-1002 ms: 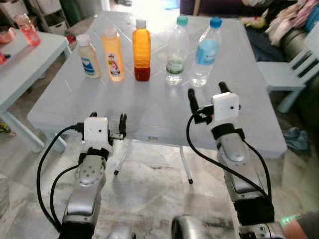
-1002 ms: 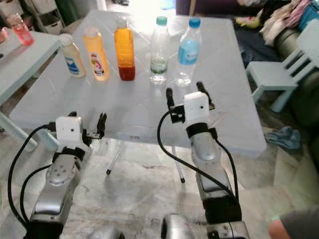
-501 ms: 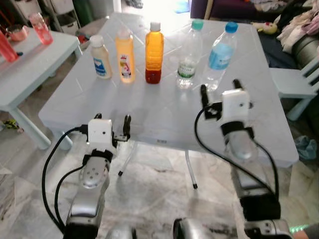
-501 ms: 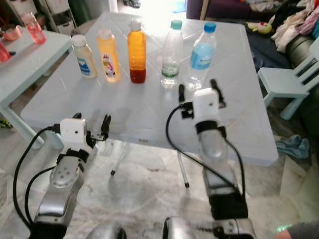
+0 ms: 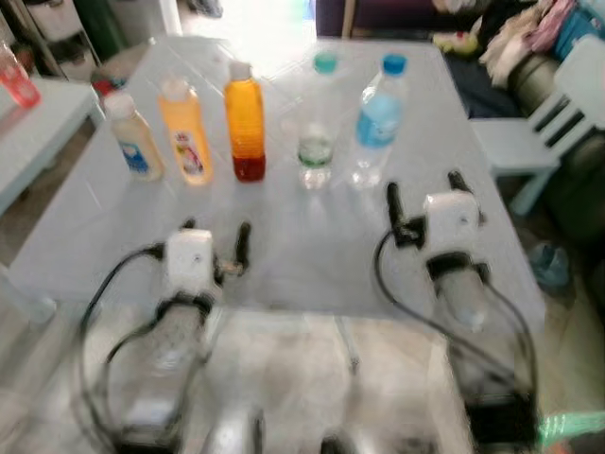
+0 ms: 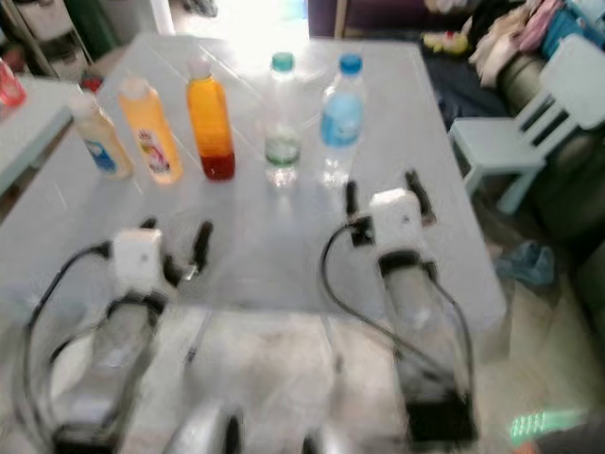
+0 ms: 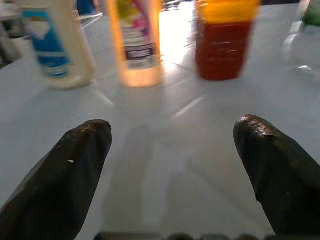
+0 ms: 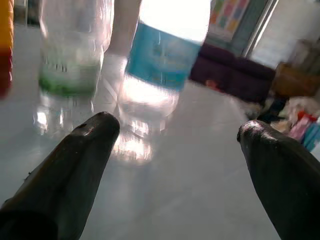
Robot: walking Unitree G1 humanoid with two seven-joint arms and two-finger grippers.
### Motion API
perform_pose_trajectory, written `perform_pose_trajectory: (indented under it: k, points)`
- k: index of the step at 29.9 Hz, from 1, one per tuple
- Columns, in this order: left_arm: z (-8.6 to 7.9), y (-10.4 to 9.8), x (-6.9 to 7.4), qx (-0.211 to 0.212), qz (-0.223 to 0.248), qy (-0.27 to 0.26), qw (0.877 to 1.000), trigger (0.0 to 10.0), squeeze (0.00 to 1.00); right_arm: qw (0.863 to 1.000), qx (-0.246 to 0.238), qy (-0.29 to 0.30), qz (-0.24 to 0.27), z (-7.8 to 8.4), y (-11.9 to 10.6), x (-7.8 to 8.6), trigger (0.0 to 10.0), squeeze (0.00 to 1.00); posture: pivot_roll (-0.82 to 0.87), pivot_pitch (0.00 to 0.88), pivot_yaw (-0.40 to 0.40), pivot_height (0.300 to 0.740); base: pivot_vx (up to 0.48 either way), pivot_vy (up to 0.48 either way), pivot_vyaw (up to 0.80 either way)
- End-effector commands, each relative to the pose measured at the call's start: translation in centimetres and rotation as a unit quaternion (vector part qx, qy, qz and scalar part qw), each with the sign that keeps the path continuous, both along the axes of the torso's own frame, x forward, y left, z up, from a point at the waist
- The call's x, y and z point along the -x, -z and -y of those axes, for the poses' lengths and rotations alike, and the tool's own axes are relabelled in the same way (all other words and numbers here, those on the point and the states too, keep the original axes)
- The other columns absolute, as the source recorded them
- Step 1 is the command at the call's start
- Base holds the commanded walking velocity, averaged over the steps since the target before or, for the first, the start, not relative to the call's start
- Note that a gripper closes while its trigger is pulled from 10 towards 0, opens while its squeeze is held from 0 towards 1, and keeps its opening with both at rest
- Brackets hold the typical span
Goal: Restocking fridge
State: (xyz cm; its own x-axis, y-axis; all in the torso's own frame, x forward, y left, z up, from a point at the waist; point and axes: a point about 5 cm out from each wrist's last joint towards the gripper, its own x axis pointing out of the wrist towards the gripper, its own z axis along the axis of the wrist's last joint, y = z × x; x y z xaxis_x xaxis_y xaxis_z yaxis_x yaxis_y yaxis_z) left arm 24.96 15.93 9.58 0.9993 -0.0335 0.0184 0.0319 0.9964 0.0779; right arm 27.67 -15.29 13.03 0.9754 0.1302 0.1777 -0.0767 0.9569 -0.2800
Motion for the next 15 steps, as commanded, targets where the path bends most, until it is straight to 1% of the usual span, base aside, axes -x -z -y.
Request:
perform_pose_trajectory:
  k: [1,4,5,8,9,11,12,13,14,15]
  points:
    - [0.2,-1.0,0.6,0.010,0.025,0.000,1.000,10.0,0.00,1.000,0.004,0.011,-0.017,1.5,0.7,1.2,10.0,0.00,0.03,0.139,0.005,0.740,0.000,0.000,0.00]
    - [-0.2,-1.3,1.2,0.003,0.034,-0.003,0.999,10.0,0.00,0.999,0.008,0.009,-0.031,1.8,1.3,2.3,10.0,0.00,0.04,0.136,0.002,0.740,0.000,0.000,0.00]
    - [-0.3,-1.7,1.6,-0.008,0.041,-0.002,0.999,10.0,0.00,0.999,0.005,0.012,-0.042,2.3,1.5,3.3,10.0,0.00,0.04,0.134,0.001,0.740,0.000,0.000,0.00]
    - [-0.8,-2.0,1.9,-0.010,0.042,-0.010,0.999,10.0,0.00,0.999,0.009,0.018,-0.047,3.1,1.4,4.2,10.0,0.00,0.04,0.132,0.009,0.740,0.000,0.000,0.00]
    - [-0.8,-2.0,1.9,-0.010,0.042,-0.010,0.999,10.0,0.00,0.999,0.009,0.018,-0.047,3.1,1.4,4.2,10.0,0.00,0.04,0.132,0.009,0.740,0.000,0.000,0.00]
    - [-0.9,-1.9,1.8,-0.010,0.041,-0.010,0.999,10.0,0.00,0.999,0.009,0.025,-0.030,3.1,0.8,3.8,10.0,0.00,0.03,0.132,0.014,0.740,0.000,0.000,0.00]
    - [-0.8,-2.0,1.6,-0.010,0.041,-0.009,0.999,10.0,0.00,0.999,0.008,0.027,-0.020,3.1,0.3,3.4,10.0,0.00,0.03,0.131,0.017,0.740,0.000,0.000,0.00]
    - [-0.7,-2.2,1.1,-0.010,0.046,-0.005,0.999,10.0,0.00,1.000,0.004,0.030,0.002,3.0,-0.8,2.3,10.0,0.00,0.03,0.129,0.020,0.740,0.000,0.000,0.00]
    - [-0.7,-2.2,1.1,-0.010,0.046,-0.005,0.999,10.0,0.00,1.000,0.004,0.030,0.002,3.0,-0.8,2.3,10.0,0.00,0.03,0.129,0.020,0.740,0.000,0.000,0.00]
    - [-0.4,-2.6,0.6,-0.010,0.053,-0.001,0.999,10.0,0.00,0.999,0.001,0.029,0.023,2.8,-2.0,1.2,10.0,0.00,0.03,0.125,0.024,0.740,0.000,0.000,0.00]
